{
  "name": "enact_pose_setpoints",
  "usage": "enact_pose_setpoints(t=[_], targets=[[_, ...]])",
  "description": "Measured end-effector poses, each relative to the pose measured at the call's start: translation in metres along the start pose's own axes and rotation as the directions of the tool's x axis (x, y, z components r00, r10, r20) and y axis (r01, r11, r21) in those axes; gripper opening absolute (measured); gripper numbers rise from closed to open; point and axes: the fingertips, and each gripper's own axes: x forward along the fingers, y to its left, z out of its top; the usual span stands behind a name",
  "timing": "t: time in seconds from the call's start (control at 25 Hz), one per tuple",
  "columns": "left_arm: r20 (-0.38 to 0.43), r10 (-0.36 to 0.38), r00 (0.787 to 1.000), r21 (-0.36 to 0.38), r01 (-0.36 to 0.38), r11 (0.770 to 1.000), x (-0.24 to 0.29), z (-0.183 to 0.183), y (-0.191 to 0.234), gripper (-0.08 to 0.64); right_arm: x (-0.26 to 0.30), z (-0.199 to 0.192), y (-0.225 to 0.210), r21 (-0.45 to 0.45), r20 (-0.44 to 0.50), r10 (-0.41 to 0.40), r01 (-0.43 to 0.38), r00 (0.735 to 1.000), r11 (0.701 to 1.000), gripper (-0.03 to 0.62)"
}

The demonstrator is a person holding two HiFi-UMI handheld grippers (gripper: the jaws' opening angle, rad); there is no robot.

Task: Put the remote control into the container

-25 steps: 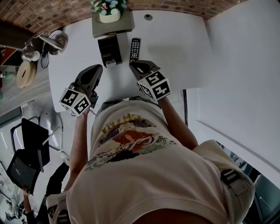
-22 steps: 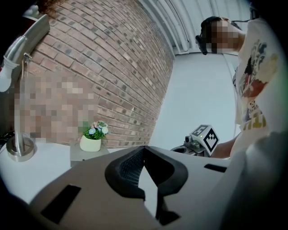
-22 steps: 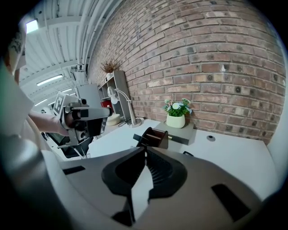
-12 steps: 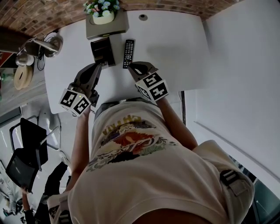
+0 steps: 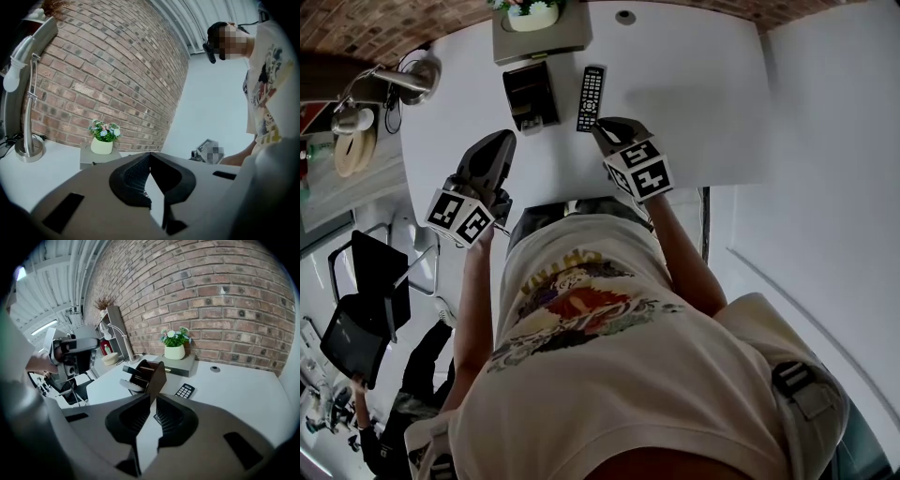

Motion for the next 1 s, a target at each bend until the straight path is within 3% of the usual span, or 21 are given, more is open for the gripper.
enact_pose_setpoints(t=[0.2,0.52,1.0], targets=[[-0.056,0.015,0.998,-0.036,-0.017,0.999,-0.017,-0.012,0.015,0.005,0.023,-0.019,-0.016,0.056,-0.055,-0.046,0.049,0.997,0.997,0.029],[-0.138,0.025,0.990,-0.080,-0.036,0.996,-0.040,-0.027,0.055,0.005,0.062,-0.056,-0.022,0.162,-0.177,-0.092,0.121,0.980,0.979,0.198],[-0.196,-0.004,0.981,-0.118,-0.019,0.993,-0.052,-0.027,0.099,0.005,0.116,-0.077,-0.050,0.260,-0.310,-0.207,0.292,0.928,0.921,0.277]])
